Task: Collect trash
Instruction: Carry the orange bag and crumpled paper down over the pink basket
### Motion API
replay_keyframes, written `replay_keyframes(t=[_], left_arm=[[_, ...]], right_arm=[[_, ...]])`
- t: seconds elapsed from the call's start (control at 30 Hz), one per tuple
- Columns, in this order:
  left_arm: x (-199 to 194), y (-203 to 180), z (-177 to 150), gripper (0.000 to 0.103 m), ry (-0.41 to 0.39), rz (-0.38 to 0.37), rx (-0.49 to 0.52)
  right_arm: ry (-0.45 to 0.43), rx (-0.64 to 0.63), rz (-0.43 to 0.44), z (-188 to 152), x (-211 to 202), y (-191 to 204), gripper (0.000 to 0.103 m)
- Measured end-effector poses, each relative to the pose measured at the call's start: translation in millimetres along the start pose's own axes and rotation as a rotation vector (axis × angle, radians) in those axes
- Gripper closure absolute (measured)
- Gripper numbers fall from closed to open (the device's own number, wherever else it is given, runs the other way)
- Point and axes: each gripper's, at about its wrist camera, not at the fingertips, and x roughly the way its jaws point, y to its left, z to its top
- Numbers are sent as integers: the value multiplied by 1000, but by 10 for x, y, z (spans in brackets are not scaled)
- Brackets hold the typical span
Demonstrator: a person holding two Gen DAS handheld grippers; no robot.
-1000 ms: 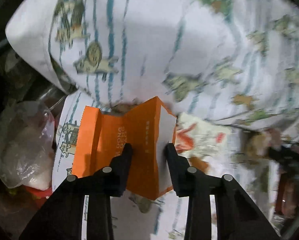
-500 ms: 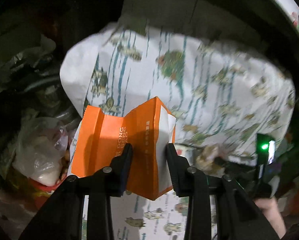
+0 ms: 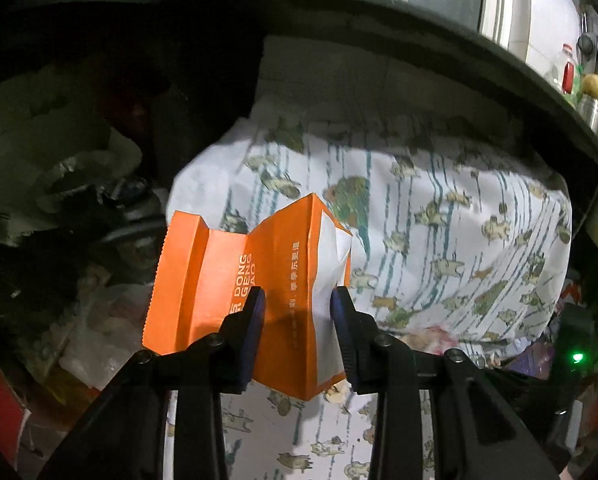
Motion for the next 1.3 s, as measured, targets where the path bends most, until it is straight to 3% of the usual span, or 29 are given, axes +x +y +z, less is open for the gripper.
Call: replay_keyframes(t=[0.27, 0.37, 0.57, 0.63, 0.73, 0.83, 0.9, 1.0, 1.17, 1.3], left_arm=[[-101, 295, -69, 66, -33, 50, -6], [-92, 430, -115, 66, -45, 120, -18], [-633, 464, 52, 66, -155, 69, -10], [-780, 433, 110, 66, -125, 25, -40], [-1031, 326, 97, 66, -120, -7, -34], [-1380, 148, -29, 66, -150, 35, 32], [-1576, 79, -146, 66, -162, 52, 47], [-1852, -26, -388, 66, -176, 143, 60], [-2129, -120, -764, 66, -165, 84, 76], [-2156, -113, -1009, 66, -89, 43, 50]], right_arm=[[-58, -33, -78, 76, -143, -47, 94], [-125, -107, -75, 113, -366, 54, 94], [-184, -103, -90, 229, -913, 317, 94], [-234, -124, -27, 194, -1242, 506, 94], [-284, -224, -40, 58, -1632, 823, 94], [-272, -285, -42, -118, -1874, 1036, 94], [-245, -287, -89, -240, -1977, 1105, 94], [-235, -259, -111, -446, -2119, 1114, 94], [-220, -213, -112, -786, -2221, 1038, 94], [-169, -172, -97, -1011, -2176, 969, 94]])
